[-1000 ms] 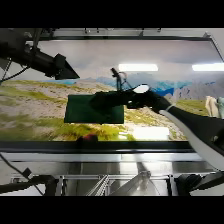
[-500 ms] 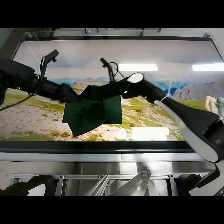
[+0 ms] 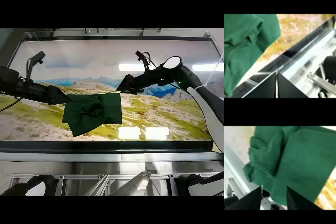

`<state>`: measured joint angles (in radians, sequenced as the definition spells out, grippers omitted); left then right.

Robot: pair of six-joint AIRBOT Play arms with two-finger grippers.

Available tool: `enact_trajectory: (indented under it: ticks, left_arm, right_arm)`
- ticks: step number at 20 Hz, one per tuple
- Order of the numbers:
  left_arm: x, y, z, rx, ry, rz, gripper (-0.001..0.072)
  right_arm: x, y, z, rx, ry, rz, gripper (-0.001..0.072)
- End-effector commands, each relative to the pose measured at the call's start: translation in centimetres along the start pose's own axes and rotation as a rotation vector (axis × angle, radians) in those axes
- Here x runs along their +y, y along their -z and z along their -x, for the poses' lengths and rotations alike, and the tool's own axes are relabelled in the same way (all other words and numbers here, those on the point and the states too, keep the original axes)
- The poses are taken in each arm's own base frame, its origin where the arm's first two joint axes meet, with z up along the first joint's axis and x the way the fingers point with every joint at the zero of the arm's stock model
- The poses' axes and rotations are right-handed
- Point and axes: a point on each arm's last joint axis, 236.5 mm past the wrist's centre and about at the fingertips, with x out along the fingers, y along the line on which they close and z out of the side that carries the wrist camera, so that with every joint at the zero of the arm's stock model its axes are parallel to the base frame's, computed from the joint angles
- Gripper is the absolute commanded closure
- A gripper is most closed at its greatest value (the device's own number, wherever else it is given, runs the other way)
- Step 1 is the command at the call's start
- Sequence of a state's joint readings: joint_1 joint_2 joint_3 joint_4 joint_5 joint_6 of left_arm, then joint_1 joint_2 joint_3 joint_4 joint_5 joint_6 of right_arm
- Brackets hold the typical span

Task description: Fold the shirts.

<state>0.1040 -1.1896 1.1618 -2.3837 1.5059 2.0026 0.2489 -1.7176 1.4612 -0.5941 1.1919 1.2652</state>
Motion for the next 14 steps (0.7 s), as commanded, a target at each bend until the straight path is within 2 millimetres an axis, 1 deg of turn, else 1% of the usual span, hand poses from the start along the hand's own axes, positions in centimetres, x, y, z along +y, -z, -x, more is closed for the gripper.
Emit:
enact_trajectory:
  ticks: [1, 2, 3, 4, 5, 6, 7, 8, 9, 11, 14]
  left_arm:
    - [-0.7, -0.6, 2.2, -0.076, 0.017, -0.024, 0.0688]
    - [-0.9, -0.8, 3.0, -0.102, 0.018, -0.031, 0.0688]
    - [-0.7, -0.7, 3.6, -0.112, 0.012, -0.027, 0.0688]
    - [-0.6, -0.4, 4.1, -0.107, 0.013, -0.018, 0.0688]
    - [-0.3, 0.1, 4.5, -0.097, 0.019, -0.004, 0.0688]
    - [-0.1, 0.3, 4.7, -0.093, 0.020, 0.004, 0.0688]
    - [0.0, 0.3, 4.9, -0.099, 0.020, 0.011, 0.0688]
    - [0.0, 0.2, 5.0, -0.105, 0.025, 0.014, 0.0688]
    - [0.0, 0.2, 5.0, -0.105, 0.025, 0.013, 0.0688]
    - [-0.2, 0.1, 4.8, -0.103, 0.027, 0.007, 0.0688]
    - [-0.7, 0.1, 4.3, -0.093, 0.033, -0.007, 0.0688]
  right_arm:
    - [-1.8, 2.3, -2.8, 0.043, 0.064, -0.009, 0.0371]
    - [-2.1, 2.6, -3.8, 0.047, 0.074, -0.012, 0.0371]
    - [-2.8, 2.7, -4.5, 0.050, 0.085, -0.020, 0.0367]
    - [-3.7, 2.7, -4.7, 0.050, 0.095, -0.057, 0.0328]
    - [-5.1, 2.6, -4.5, 0.049, 0.118, -0.098, 0.0232]
    - [-6.8, 2.6, -3.9, 0.051, 0.155, -0.132, 0.0188]
    - [-8.2, 2.8, -3.1, 0.062, 0.190, -0.162, 0.0188]
    - [-9.5, 3.1, -2.4, 0.075, 0.230, -0.185, 0.0145]
    - [-10.1, 3.6, -2.0, 0.091, 0.244, -0.209, 0.0026]
    - [-10.2, 4.4, -2.6, 0.116, 0.243, -0.216, 0.0017]
    - [-9.6, 5.7, -5.3, 0.155, 0.225, -0.221, 0.0017]
